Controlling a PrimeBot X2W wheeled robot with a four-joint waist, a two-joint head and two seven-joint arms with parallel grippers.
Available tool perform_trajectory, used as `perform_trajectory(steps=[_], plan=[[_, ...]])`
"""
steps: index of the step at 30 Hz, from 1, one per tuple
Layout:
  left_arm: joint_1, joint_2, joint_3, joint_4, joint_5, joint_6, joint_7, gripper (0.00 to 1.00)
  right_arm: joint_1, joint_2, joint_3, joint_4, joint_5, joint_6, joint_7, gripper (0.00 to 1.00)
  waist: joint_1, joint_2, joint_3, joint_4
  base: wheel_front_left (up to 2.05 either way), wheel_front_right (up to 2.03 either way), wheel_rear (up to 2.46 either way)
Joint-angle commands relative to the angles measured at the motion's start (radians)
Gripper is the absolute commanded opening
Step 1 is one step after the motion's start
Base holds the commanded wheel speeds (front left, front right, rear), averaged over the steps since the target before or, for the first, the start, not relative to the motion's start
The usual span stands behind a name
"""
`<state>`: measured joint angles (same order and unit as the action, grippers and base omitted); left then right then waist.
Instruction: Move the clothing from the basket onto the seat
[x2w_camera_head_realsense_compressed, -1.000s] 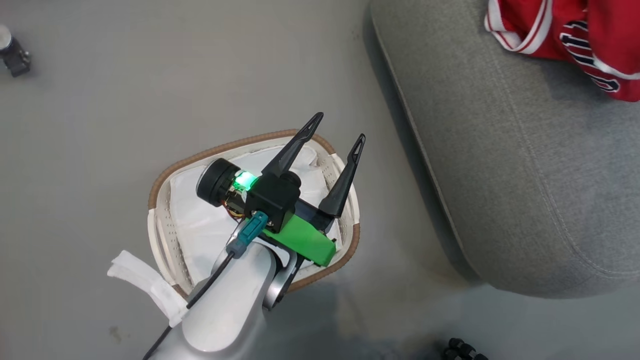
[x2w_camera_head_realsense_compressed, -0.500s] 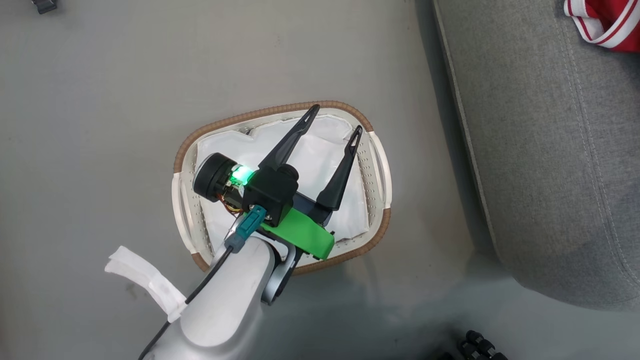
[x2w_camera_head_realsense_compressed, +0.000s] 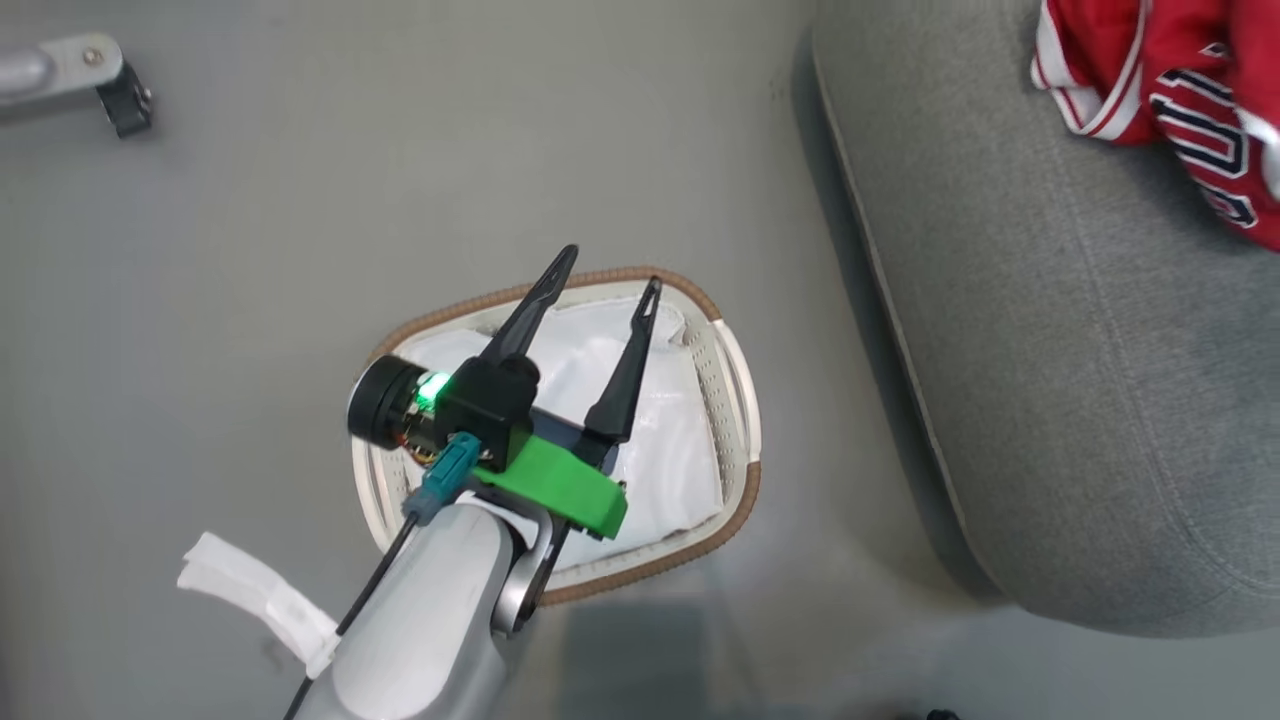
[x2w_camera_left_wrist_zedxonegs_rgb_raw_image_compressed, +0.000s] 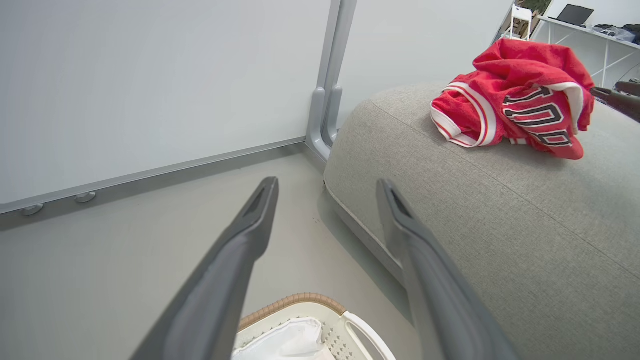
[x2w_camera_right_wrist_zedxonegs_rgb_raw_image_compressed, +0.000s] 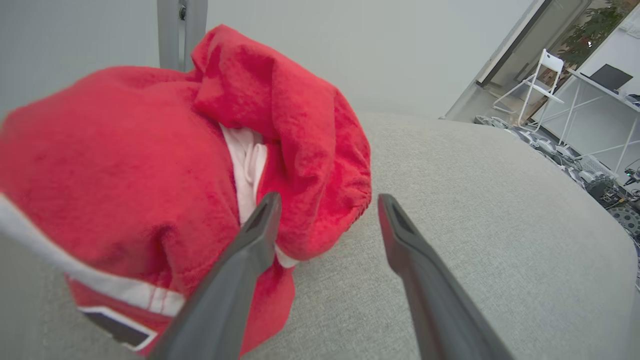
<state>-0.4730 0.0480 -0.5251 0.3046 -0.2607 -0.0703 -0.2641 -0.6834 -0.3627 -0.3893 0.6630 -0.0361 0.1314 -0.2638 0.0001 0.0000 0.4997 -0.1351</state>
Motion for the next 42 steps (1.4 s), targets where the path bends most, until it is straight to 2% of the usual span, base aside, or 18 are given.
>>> perform_trajectory(steps=[1, 13, 22, 30, 40, 41, 42], plan=[[0.028, 0.005, 0.015, 0.0, -0.012, 0.006, 0.0, 1.0, 0.047, 0.012, 0.008, -0.026, 0.015, -0.001, -0.001, 1.0, -0.0001, 0.0, -0.079, -0.017, 0.0, 0.0, 0.0], [0.174, 0.005, 0.209, -0.02, 0.041, 0.076, 0.0, 1.0, 0.25, 0.104, 0.207, -0.249, 0.15, -0.001, -0.001, 1.0, -0.0001, 0.0, -0.215, 0.033, 0.0, 0.0, 0.0], [0.258, 0.004, 0.329, -0.009, 0.054, 0.105, 0.0, 1.0, 0.319, 0.18, 0.319, -0.305, 0.217, -0.001, -0.001, 1.0, -0.0001, 0.0, -0.276, 0.106, 0.0, 0.0, 0.0], [0.324, 0.004, 0.378, -0.014, 0.047, 0.11, 0.0, 1.0, 0.387, 0.218, 0.36, -0.316, 0.232, -0.001, -0.001, 1.0, -0.0001, 0.0, -0.322, 0.154, 0.0, 0.0, 0.0], [0.407, 0.004, 0.413, -0.024, -0.023, 0.072, 0.0, 1.0, 0.469, 0.243, 0.412, -0.297, 0.241, -0.001, -0.001, 1.0, -0.0001, 0.0, -0.382, 0.166, 0.0, 0.0, 0.0], [0.394, 0.0, 0.41, -0.018, -0.022, 0.073, 0.0, 0.0, 0.461, 0.249, 0.412, -0.295, 0.238, 0.0, 0.0, 0.0, -0.0001, 0.0, -0.372, 0.162, 0.0, 0.0, 0.0], [0.396, 0.0, 0.409, -0.009, -0.023, 0.073, 0.0, 0.0, 0.465, 0.252, 0.412, -0.289, 0.238, 0.0, 0.0, 0.0, -0.0001, 0.0, -0.372, 0.162, 0.0, 0.0, 0.0]])
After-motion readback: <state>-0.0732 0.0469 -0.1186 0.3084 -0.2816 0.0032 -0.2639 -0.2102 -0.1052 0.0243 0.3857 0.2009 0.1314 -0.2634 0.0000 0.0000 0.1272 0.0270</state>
